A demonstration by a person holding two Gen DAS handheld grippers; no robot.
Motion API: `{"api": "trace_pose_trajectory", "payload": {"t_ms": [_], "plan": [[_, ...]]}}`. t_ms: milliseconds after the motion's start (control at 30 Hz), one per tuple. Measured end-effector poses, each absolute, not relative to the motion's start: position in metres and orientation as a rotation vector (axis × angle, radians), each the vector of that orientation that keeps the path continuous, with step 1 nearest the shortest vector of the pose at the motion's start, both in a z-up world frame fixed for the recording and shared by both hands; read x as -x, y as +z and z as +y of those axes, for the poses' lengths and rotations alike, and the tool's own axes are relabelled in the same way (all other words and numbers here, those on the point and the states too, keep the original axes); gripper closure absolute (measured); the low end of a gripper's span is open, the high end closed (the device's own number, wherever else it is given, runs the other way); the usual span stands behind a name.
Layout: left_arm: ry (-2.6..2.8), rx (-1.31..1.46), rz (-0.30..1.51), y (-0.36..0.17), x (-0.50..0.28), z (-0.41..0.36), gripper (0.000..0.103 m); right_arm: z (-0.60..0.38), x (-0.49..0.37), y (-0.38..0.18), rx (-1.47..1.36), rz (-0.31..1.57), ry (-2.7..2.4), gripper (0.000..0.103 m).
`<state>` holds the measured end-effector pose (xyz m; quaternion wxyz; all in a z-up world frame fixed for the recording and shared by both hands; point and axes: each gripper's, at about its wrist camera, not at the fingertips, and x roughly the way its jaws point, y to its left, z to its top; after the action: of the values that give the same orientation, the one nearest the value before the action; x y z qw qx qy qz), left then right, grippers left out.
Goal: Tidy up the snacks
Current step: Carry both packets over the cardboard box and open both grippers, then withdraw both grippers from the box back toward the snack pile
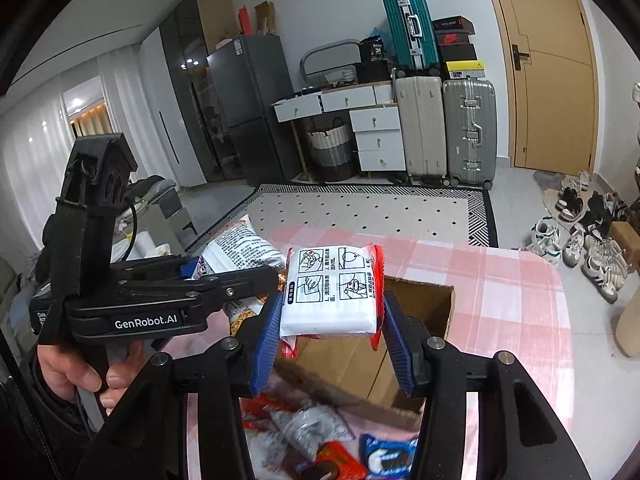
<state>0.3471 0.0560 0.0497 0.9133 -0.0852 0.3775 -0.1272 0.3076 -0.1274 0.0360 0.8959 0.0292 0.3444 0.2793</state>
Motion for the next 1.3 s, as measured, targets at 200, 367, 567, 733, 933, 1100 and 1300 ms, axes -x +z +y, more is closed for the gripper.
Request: {"api": "trace_pose_trajectory", "payload": {"t_ms": [200, 367, 567, 733, 933, 1100, 1300], "plan": [[-0.257, 0.181, 0.816, 0.035, -0.402, 0.045, 0.051, -0.127, -0.343, 0.016, -0.058, 0.765, 0.546, 0.054], [-0.253, 0.174, 0.872, 0.014, -0.445, 0.032, 0.049, -0.129, -0.364, -0.007, -0.072, 0.800, 0.536, 0.043], [-0.213, 0.197, 0.906, -0.013, -0.467, 0.038, 0.019, -0.138, -0.375, -0.024, -0.099, 0.792, 0.502, 0.016], [-0.194, 0.200, 0.859, -0.018, -0.453, 0.046, 0.019, -0.144, -0.374, -0.024, -0.099, 0.782, 0.504, 0.016], [-0.192, 0.167, 0.829, -0.018, -0.419, 0.048, 0.019, -0.148, -0.366, -0.015, -0.093, 0.757, 0.500, 0.016], [-0.172, 0.138, 0.815, -0.014, -0.383, 0.046, 0.019, -0.147, -0.355, -0.003, -0.084, 0.731, 0.501, 0.011], [-0.167, 0.122, 0.774, 0.001, -0.351, 0.045, 0.019, -0.145, -0.341, 0.007, -0.065, 0.709, 0.510, 0.007]]}}
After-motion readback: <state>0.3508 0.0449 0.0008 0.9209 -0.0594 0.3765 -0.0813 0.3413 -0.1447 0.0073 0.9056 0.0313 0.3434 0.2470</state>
